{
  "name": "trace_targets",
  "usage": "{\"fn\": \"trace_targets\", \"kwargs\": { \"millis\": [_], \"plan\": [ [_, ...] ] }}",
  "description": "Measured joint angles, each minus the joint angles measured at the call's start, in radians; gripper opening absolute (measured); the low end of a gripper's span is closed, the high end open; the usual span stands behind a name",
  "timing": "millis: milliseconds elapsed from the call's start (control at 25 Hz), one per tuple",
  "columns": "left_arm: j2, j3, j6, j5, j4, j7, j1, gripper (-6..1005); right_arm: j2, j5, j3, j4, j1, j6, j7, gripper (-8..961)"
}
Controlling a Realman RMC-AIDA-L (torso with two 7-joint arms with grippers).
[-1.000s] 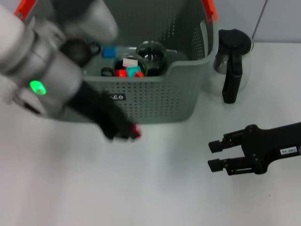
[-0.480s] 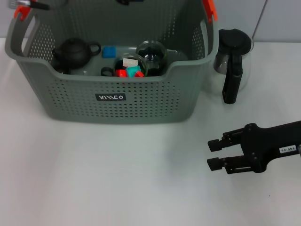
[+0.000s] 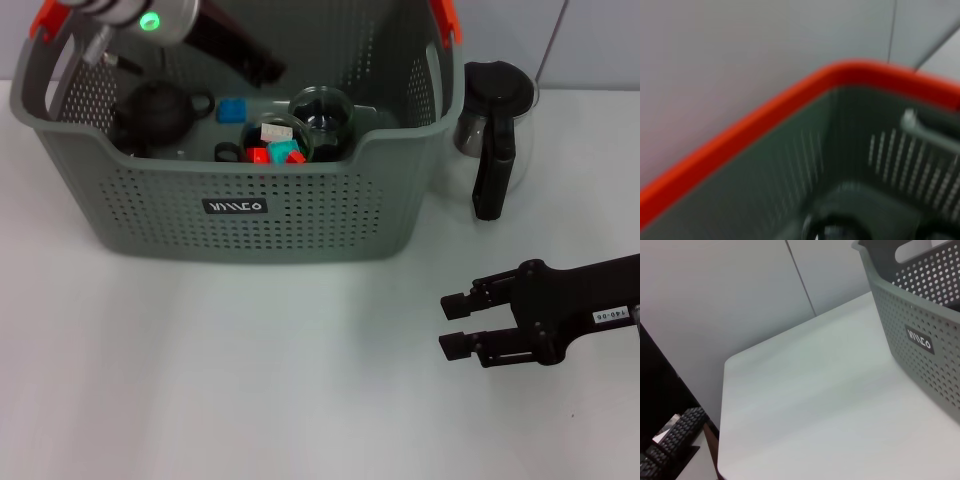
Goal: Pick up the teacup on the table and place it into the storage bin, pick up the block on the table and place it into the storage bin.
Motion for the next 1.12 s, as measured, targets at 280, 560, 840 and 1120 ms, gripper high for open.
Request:
{"fn": "trace_targets", "kwargs": {
  "millis": [280,560,840,1120],
  "plan": [
    [-0.028,0.028,-0.018,0.086,-0.020,-0.013,-0.013,264,0.000,0.000,0.000,0.000,0.002,0.000,0.000,562],
    [-0.035,-0.039,0.053,0.035,0.079,-0.034,0.016,313,0.000,0.004,0.002,-0.002,-0.002,-0.001,0.000,562],
    [-0.015,-0.305,0.474,-0.599,0.312,0.173,0.230,615,0.022,0.010,0.073,-0.026,-0.002,-0.016,-0.008,563],
    [-0.048,-0.400,0.764,-0.767,0.296,0.424,0.425,878,0.050,0.019,0.068,-0.039,0.014,-0.035,-0.030,609]
  ]
}}
